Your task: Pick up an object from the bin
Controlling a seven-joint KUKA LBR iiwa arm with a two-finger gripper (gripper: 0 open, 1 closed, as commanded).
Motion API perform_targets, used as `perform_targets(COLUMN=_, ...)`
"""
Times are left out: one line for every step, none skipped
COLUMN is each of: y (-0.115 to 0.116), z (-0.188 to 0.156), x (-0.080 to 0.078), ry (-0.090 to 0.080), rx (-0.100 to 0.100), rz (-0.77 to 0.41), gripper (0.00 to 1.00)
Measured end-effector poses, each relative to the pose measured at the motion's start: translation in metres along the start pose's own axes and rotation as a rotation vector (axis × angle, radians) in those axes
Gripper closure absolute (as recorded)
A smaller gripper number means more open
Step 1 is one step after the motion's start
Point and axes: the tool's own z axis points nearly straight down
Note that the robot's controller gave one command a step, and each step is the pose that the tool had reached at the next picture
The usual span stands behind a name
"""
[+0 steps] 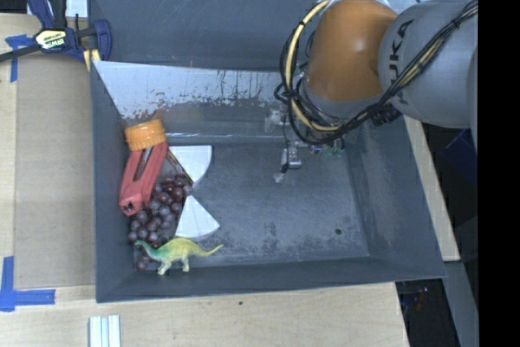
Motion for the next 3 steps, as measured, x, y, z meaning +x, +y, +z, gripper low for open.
perform_targets(y=0.000, z=-0.005, x=-0.002, ry=-0.008, rx=0.000, rz=0.000, gripper=0.00)
perform_targets(y=0.063, z=0.050, x=0.038, ry=-0.010, rx=0.000, rz=-0.118, gripper=0.00)
perform_targets(y=0.087, z=0.046, x=0.026, ry=-0.013, rx=0.003, rz=-0.297, gripper=0.00)
